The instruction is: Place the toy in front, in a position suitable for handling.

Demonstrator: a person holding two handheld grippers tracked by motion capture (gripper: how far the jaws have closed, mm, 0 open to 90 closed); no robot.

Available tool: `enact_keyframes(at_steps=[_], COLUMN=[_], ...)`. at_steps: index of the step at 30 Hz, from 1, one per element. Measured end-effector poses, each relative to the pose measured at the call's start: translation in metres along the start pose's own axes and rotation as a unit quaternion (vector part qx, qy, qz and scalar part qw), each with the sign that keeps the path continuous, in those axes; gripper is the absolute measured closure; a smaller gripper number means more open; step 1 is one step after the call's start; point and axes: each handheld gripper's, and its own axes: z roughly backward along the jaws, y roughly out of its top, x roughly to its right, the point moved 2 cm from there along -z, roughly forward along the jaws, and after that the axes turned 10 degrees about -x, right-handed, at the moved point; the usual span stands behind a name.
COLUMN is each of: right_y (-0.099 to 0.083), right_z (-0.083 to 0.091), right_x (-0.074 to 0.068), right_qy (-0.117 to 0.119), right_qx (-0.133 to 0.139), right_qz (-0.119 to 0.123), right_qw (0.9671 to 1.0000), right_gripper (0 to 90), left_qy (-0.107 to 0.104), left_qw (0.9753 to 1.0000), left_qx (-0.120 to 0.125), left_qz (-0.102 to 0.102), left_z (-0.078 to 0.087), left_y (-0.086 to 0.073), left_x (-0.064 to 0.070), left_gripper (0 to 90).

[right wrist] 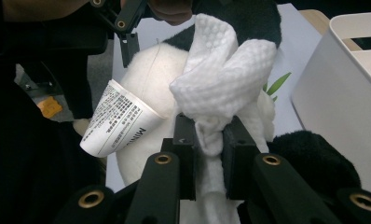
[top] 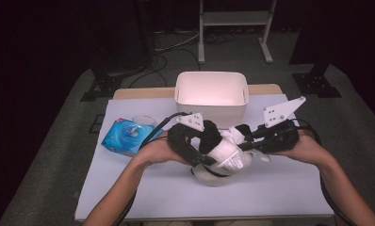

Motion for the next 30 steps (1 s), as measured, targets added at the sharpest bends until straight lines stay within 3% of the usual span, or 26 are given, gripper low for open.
enact_keyframes(at_steps=[9, 19, 25, 30], right_y=[-0.003, 0.001, -0.015, -0.025], right_z=[0.002, 0.007, 0.01, 0.012], right_x=[-0.003, -0.004, -0.001, 0.007], right_qy=[-0.014, -0.016, -0.029, -0.036], right_qx=[-0.012, -0.009, -0.029, -0.028], right_qz=[0.001, 0.006, -0.01, -0.027], right_qw=[0.9998, 0.9998, 0.9991, 0.9986], right_gripper=[77.5, 77.1, 77.1, 77.1], left_qy=[-0.014, -0.013, -0.013, -0.016], left_qw=[0.9987, 0.9992, 0.9992, 0.9992], left_qx=[0.048, 0.035, 0.033, 0.032], left_qz=[-0.003, -0.016, -0.015, -0.015], left_z=[-0.009, -0.008, -0.007, -0.007], left_y=[-0.008, -0.007, -0.007, -0.008], left_x=[-0.002, 0.001, 0.001, 0.0], left_gripper=[23.0, 27.2, 27.2, 27.7])
